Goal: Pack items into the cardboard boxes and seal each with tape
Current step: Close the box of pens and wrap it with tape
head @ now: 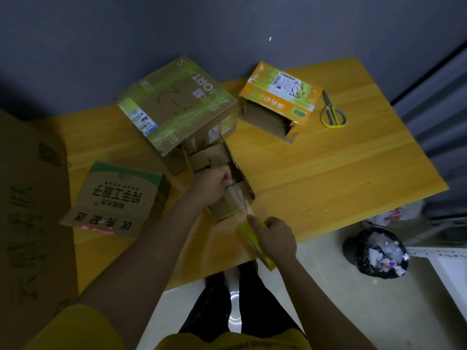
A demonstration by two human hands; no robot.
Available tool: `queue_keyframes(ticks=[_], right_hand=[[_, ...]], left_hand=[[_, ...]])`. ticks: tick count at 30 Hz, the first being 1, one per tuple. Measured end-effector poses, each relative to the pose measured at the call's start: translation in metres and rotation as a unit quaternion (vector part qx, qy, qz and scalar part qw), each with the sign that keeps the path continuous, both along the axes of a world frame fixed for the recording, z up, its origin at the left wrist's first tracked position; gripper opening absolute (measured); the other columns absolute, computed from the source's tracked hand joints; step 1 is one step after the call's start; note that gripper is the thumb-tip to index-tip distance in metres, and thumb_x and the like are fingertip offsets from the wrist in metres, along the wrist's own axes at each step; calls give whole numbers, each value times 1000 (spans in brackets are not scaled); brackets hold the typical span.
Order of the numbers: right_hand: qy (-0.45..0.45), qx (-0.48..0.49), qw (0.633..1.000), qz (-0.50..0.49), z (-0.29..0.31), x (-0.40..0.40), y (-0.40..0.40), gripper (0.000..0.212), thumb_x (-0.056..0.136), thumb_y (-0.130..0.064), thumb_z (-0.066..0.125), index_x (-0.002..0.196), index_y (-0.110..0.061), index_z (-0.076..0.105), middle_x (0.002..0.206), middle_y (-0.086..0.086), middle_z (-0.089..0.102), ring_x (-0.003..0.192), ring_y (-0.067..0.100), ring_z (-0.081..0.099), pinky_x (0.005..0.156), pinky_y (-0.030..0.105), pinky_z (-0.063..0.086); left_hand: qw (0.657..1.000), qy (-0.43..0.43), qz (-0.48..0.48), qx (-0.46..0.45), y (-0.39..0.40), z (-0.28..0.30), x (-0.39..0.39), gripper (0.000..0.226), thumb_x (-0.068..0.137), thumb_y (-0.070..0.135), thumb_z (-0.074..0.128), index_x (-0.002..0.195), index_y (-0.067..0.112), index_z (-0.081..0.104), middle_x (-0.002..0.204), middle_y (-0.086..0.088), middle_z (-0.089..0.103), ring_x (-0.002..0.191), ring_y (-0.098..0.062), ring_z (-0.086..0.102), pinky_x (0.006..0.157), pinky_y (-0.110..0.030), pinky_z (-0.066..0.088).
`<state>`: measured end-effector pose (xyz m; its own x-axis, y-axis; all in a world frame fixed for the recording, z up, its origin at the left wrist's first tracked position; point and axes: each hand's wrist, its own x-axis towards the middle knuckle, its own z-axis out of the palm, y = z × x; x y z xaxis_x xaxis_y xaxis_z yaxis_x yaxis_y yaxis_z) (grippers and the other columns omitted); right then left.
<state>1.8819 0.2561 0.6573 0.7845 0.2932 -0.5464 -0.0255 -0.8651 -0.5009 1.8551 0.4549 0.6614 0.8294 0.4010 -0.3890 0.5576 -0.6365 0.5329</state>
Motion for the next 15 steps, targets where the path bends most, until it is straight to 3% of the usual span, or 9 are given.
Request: queue_keyframes(ticks=[6, 15], right_hand=[[0, -28, 1000, 14, -1, 2, 0, 54, 88, -60, 54, 59, -18, 36, 59, -1, 38, 54, 15, 40, 49, 29, 26], [1, -44, 999, 18, -5, 8, -4, 56, 86, -62, 54, 58, -17, 38, 59, -1, 39, 55, 17, 41, 51, 29, 28]], left_hand=[[1000, 10, -24, 4, -4, -2, 4, 9, 101, 24, 47, 97, 17, 51, 97, -6, 59, 84, -24, 57, 77, -45, 50], [999, 0, -30, 12, -7, -2, 0, 10, 94, 27, 58, 96, 20, 51, 100, 2, 54, 89, -17, 55, 83, -39, 46]])
